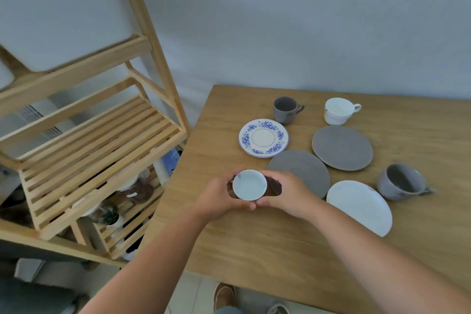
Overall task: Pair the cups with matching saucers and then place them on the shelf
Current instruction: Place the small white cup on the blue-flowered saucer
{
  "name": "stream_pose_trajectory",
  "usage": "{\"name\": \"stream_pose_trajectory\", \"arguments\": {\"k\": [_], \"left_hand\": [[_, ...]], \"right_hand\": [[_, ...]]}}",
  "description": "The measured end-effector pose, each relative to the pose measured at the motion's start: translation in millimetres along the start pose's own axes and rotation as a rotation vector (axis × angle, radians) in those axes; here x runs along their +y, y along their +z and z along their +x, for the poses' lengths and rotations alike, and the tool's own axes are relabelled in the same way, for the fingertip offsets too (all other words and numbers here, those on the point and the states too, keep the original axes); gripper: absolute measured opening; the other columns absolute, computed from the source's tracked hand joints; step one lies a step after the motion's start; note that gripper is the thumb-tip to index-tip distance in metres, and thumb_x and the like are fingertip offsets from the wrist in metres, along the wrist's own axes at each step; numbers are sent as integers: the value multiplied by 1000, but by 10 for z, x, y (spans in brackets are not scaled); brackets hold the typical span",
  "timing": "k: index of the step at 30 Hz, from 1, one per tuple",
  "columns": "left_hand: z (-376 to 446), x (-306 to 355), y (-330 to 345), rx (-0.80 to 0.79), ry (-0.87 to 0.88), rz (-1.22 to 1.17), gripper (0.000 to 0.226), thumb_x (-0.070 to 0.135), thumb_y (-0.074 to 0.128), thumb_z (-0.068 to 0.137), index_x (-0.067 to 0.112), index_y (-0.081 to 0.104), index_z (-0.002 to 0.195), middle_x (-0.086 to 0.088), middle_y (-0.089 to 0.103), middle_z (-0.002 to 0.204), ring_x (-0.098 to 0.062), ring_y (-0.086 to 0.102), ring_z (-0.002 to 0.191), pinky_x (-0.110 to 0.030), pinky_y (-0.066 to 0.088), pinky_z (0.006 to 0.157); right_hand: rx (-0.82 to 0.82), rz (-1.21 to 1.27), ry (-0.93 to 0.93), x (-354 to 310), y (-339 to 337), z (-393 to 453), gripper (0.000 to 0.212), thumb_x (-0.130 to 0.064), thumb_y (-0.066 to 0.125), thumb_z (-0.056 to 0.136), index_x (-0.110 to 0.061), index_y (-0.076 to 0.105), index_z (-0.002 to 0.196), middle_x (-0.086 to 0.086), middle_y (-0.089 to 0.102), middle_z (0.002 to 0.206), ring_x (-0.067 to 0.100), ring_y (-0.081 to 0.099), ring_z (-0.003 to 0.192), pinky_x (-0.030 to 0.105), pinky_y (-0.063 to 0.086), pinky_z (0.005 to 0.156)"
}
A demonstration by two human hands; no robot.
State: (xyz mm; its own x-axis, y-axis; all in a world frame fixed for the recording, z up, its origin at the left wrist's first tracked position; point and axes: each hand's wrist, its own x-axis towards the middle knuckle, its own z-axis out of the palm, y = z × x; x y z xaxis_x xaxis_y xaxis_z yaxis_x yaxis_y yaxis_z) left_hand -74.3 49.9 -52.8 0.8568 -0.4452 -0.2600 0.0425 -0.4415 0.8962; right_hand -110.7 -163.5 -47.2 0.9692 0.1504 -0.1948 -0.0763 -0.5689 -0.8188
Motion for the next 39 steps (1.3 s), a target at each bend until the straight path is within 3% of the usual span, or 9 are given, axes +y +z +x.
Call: {"name": "stream_pose_trajectory", "arguments": {"k": [10, 15, 20, 23, 26, 29, 31, 36, 39], "left_hand": [[642, 498, -380, -32, 63, 40, 88, 15, 95, 56, 25, 55, 134, 6, 60, 127, -12, 61, 115, -28, 51, 97], [1103, 688, -504, 6, 92, 190, 84, 16, 94, 57, 15, 58, 133, 2, 62, 119, -14, 61, 104, -28, 54, 88], [1389, 602, -493, -12, 55, 237, 101, 48, 91, 42, 22, 57, 133, 1, 66, 121, -15, 64, 107, -34, 56, 91], [1492, 609, -481, -51, 58, 233, 78, 29, 93, 58, 21, 58, 127, 7, 65, 115, -7, 61, 99, -25, 53, 88], [1596, 599, -544, -73, 67, 225, 93, 20, 91, 64, 21, 46, 145, 5, 62, 126, -10, 58, 106, -19, 47, 84], [1623, 557, -557, -96, 66, 213, 110, 27, 94, 57, 20, 37, 151, 3, 56, 138, -14, 55, 119, -30, 48, 100], [1655, 557, -543, -101, 62, 168, 113, 33, 93, 57, 21, 33, 152, 5, 50, 142, -13, 51, 125, -33, 44, 105], [1921, 803, -535, -24, 72, 72, 83, 40, 75, 82, 22, 34, 152, 1, 46, 149, -19, 44, 133, -38, 40, 107], [2122, 927, -479, -58, 25, 143, 81, 41, 72, 85, 21, 32, 153, 0, 41, 153, -21, 42, 137, -45, 42, 107]], "right_hand": [[35, 258, 53, -217, -437, 506, 66, -8, 84, 69, -33, 58, 125, -14, 68, 109, 6, 66, 100, 17, 53, 83], [123, 264, 80, -268, -585, 877, 65, -6, 82, 68, -25, 60, 126, -11, 68, 108, 9, 68, 94, 19, 53, 81], [168, 241, 129, -208, -608, 1076, 69, -7, 81, 68, -29, 59, 130, -9, 68, 115, 8, 67, 98, 20, 52, 79], [198, 252, 157, -134, -633, 1130, 68, -3, 79, 71, -28, 58, 130, -6, 68, 116, 10, 67, 100, 25, 55, 84], [211, 288, 153, -143, -631, 1176, 66, -2, 78, 73, -25, 57, 131, -4, 68, 116, 10, 66, 100, 19, 53, 81], [209, 291, 167, -95, -634, 1173, 66, -1, 76, 75, -22, 54, 134, -1, 66, 117, 13, 66, 101, 21, 52, 84], [288, 300, 181, -34, -686, 1144, 61, 4, 69, 80, -16, 52, 135, 6, 64, 119, 17, 64, 97, 26, 52, 88], [735, 211, 247, 22, -930, 1255, 41, 4, 51, 85, -14, 61, 119, 6, 66, 112, 15, 58, 89, 32, 49, 92], [757, 200, 312, -31, -1038, 1437, 50, 1, 48, 87, -13, 50, 134, 7, 57, 133, 19, 57, 105, 29, 41, 96]]}}
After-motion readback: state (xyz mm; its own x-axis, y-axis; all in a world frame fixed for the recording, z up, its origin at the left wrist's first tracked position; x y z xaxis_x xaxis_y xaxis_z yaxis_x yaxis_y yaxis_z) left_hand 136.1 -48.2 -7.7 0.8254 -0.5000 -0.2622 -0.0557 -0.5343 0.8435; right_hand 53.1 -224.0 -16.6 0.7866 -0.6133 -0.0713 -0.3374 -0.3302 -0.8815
